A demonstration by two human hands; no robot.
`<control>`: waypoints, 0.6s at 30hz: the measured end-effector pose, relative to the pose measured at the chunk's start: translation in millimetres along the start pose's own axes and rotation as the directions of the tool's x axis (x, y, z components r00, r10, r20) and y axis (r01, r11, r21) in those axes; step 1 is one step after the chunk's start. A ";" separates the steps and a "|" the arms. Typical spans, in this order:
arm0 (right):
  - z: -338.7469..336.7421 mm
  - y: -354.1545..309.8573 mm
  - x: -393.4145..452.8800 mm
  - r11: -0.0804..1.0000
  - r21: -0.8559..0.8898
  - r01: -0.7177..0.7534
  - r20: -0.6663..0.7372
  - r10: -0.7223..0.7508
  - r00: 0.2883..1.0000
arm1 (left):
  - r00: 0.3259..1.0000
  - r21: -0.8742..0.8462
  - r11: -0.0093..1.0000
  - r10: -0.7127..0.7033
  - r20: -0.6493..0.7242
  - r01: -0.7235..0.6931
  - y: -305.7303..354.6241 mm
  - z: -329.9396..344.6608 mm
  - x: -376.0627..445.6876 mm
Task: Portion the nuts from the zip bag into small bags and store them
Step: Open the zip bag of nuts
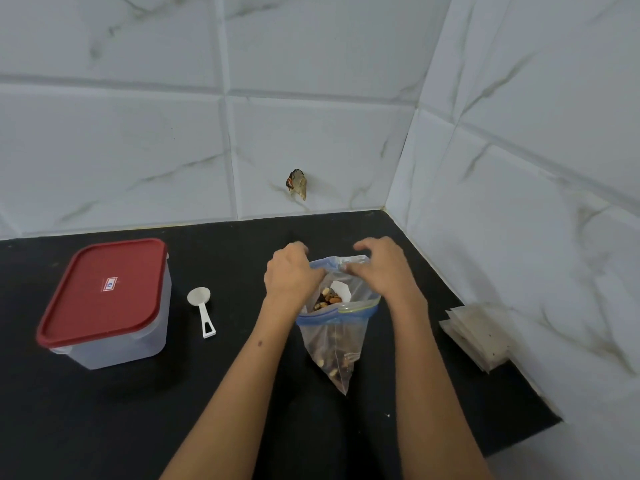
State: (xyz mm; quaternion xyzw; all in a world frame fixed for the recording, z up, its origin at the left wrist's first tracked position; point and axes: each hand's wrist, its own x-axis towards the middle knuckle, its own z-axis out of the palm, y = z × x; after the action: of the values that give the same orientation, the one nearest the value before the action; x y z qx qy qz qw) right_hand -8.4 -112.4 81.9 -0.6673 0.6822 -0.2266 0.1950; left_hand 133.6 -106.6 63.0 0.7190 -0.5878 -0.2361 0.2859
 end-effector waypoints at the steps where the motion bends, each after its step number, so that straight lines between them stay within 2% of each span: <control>1: 2.4 0.0 4.9 1.000 0.004 -0.001 0.045 0.001 0.999 | 0.999 -0.023 1.000 0.012 0.036 -0.011 -1.1 -0.1 4.9; 4: 4.8 4.9 14.3 1.000 -0.001 0.019 0.096 -0.019 0.995 | 0.988 -0.132 0.990 0.061 0.145 -0.041 -5.4 -4.9 14.0; 6: 3.3 8.5 19.1 0.999 0.025 0.026 0.079 -0.028 0.996 | 0.967 -0.253 0.967 0.041 0.251 0.025 -6.7 -10.2 17.5; 8: -0.3 7.8 22.5 0.995 0.097 -0.011 0.124 -0.001 0.992 | 0.912 -0.377 0.899 -0.056 0.406 0.223 -6.4 -14.4 20.2; 10: -3.1 5.7 25.6 0.962 0.240 -0.133 0.232 0.076 0.970 | 0.809 -0.452 0.766 -0.146 0.569 0.457 -6.8 -16.1 22.9; 12: -4.6 7.5 30.2 0.855 0.404 -0.326 0.380 0.167 0.910 | 0.730 -0.470 0.665 -0.171 0.661 0.581 -8.3 -13.4 25.5; 14: -1.2 13.0 33.2 0.703 0.521 -0.484 0.508 0.200 0.838 | 0.695 -0.480 0.612 -0.165 0.700 0.629 -11.3 -7.2 28.0; 16: 4.1 16.0 31.5 0.605 0.563 -0.563 0.561 0.221 0.798 | 0.657 -0.496 0.546 -0.138 0.741 0.675 -13.0 0.6 29.8; 18: 8.4 18.4 28.7 0.571 0.571 -0.589 0.582 0.224 0.782 | 0.599 -0.517 0.404 -0.102 0.794 0.754 -14.8 8.7 31.9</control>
State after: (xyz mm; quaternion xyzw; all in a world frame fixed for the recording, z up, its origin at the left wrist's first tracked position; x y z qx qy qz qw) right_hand -19.8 -141.4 65.5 -0.3838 0.6074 -0.2655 0.6428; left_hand 144.5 -136.8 46.4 0.4971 -0.2350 -0.7858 0.2831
